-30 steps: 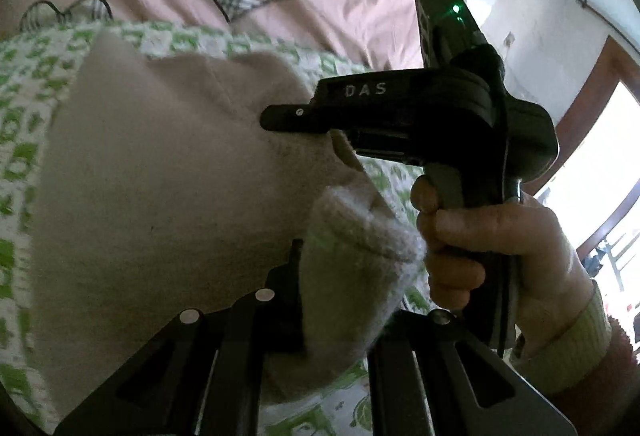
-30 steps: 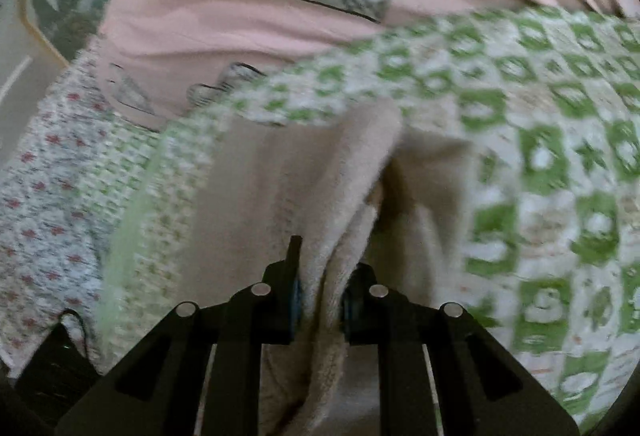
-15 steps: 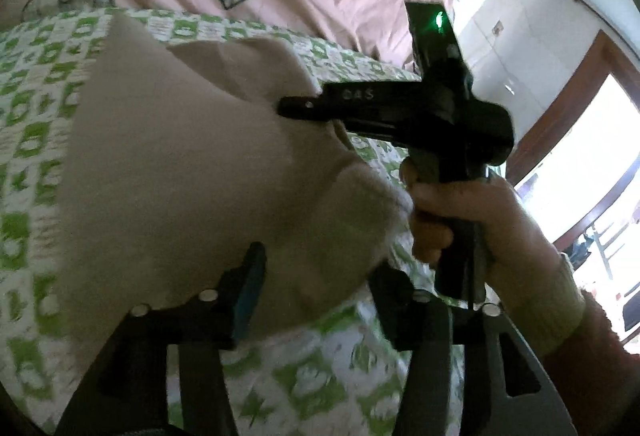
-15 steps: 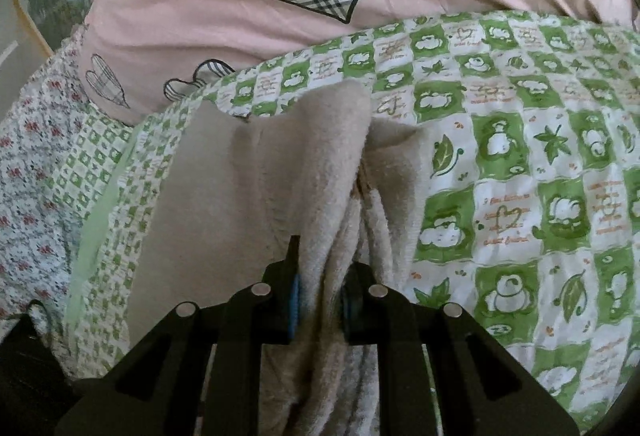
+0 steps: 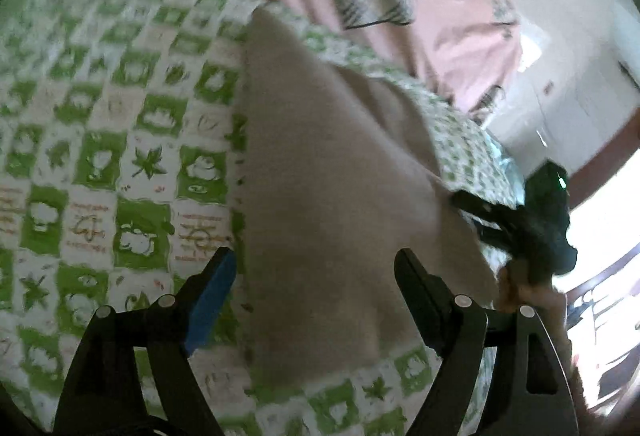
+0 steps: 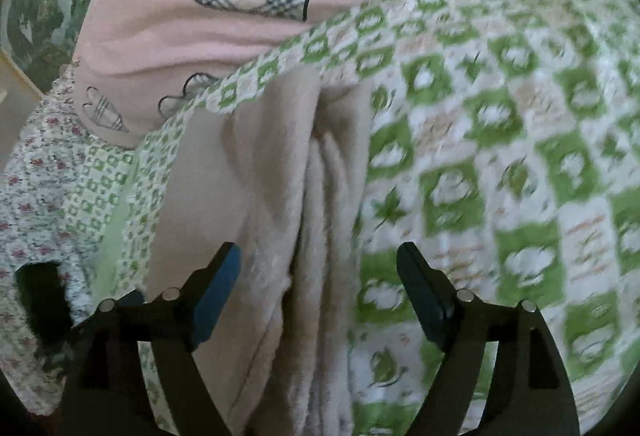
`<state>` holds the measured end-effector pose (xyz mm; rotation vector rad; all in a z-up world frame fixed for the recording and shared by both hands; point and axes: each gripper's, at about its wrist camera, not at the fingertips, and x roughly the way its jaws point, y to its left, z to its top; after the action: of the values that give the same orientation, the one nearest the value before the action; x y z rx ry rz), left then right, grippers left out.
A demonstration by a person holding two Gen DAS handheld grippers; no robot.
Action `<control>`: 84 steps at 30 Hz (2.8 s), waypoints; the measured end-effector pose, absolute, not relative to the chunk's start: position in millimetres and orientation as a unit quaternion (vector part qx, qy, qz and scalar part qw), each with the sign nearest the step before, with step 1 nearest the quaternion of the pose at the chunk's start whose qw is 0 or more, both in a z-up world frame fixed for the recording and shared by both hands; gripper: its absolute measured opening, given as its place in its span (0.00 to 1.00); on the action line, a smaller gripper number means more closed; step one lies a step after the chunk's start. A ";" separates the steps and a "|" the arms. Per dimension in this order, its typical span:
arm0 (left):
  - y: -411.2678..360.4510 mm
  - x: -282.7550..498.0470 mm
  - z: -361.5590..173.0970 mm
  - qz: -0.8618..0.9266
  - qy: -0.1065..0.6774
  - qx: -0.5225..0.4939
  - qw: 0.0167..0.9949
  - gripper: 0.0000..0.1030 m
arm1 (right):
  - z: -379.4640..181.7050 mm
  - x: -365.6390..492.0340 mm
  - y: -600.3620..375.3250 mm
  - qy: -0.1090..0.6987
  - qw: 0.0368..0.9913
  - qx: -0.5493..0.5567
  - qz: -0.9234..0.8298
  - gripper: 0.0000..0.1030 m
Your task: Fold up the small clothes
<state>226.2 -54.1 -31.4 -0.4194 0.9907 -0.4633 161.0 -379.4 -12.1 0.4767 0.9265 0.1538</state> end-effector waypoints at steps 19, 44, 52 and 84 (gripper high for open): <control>-38.0 247.4 -27.3 -0.273 0.449 -0.239 0.816 0.45 | -7.1 163.6 -330.5 0.425 0.851 0.269 0.148 0.31; 110.5 125.0 -58.4 -0.211 0.441 -0.304 0.818 0.64 | -46.2 142.6 -221.1 0.475 0.836 0.201 0.186 0.60; 123.5 167.5 -46.3 -0.153 0.443 -0.275 0.840 0.67 | -15.3 202.2 -212.5 0.435 0.861 0.192 0.180 0.49; 78.0 29.0 -8.7 -0.116 0.424 -0.138 0.888 0.48 | -5.3 72.3 -245.0 0.444 0.860 0.196 0.156 0.34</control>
<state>29.0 78.0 -8.7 -0.2877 0.8807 -0.2401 72.3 -245.0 -5.3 0.4121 0.9309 0.3276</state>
